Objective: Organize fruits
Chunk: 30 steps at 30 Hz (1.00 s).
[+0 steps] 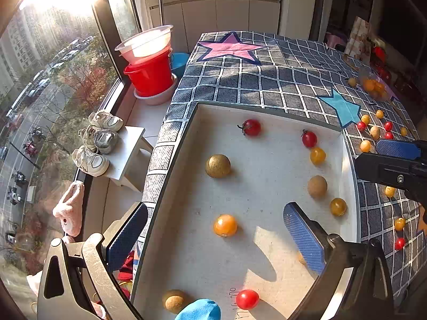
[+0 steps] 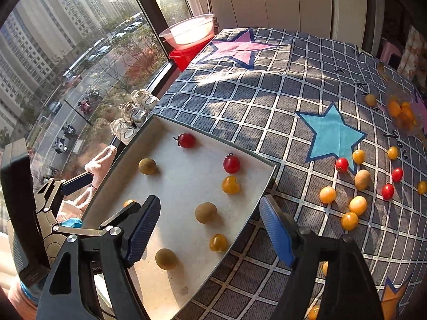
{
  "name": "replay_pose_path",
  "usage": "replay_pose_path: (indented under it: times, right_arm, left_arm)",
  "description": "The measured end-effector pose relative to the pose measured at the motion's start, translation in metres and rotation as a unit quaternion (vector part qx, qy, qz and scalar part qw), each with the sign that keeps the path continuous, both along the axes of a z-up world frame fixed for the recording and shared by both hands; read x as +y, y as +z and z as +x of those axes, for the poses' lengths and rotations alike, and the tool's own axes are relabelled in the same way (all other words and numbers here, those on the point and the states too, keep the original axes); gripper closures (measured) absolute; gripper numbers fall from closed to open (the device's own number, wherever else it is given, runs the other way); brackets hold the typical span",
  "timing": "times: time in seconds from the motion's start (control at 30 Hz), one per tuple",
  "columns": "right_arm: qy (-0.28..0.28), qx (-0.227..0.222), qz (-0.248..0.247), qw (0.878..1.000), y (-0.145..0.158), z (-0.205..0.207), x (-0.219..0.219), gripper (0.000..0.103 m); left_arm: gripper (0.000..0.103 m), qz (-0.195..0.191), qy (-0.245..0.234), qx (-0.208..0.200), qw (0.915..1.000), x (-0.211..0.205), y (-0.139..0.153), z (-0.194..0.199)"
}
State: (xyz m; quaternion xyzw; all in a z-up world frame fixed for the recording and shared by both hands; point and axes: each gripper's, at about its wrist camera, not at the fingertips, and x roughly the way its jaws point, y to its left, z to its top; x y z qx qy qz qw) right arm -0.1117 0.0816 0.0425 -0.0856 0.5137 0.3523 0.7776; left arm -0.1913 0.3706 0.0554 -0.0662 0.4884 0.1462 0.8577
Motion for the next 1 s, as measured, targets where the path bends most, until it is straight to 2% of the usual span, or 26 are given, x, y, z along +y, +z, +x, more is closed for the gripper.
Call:
replay_pose_path:
  times: [0.13, 0.3, 0.37, 0.43, 0.6, 0.77, 0.9, 1.0]
  right_arm:
    - [-0.005, 0.005, -0.006, 1.0, 0.004, -0.014, -0.011, 0.015]
    - [-0.013, 0.003, -0.029, 0.999, 0.006, -0.035, -0.022, 0.012]
    - [-0.016, -0.003, -0.037, 0.999, 0.007, -0.045, -0.028, 0.009]
    - [-0.016, -0.012, -0.037, 0.999, 0.009, -0.056, -0.033, 0.002]
    - [-0.021, -0.036, -0.055, 0.998, 0.014, -0.081, -0.042, 0.001]
    - [-0.02, -0.06, -0.08, 0.995, 0.016, -0.105, -0.043, 0.001]
    - [-0.016, -0.047, -0.084, 0.995, 0.012, -0.118, -0.042, 0.001]
    - [-0.018, -0.044, -0.08, 0.996, 0.011, -0.125, -0.043, 0.001]
  left_arm:
    - [0.001, -0.006, 0.005, -0.014, 0.9999, -0.006, 0.008, -0.021]
    - [0.001, 0.029, 0.028, -0.003, 0.9992, -0.02, 0.014, -0.047]
    - [0.001, 0.021, 0.027, 0.0, 0.9994, -0.025, 0.014, -0.057]
    - [0.001, 0.007, 0.03, -0.003, 0.9995, -0.028, 0.015, -0.068]
    - [0.001, -0.018, 0.049, -0.003, 0.9986, -0.033, 0.013, -0.093]
    - [0.001, 0.002, 0.062, -0.003, 0.9981, -0.045, 0.013, -0.114]
    - [0.001, 0.008, 0.059, -0.005, 0.9982, -0.053, 0.019, -0.118]
    - [0.001, 0.046, 0.053, -0.014, 0.9974, -0.064, 0.026, -0.12]
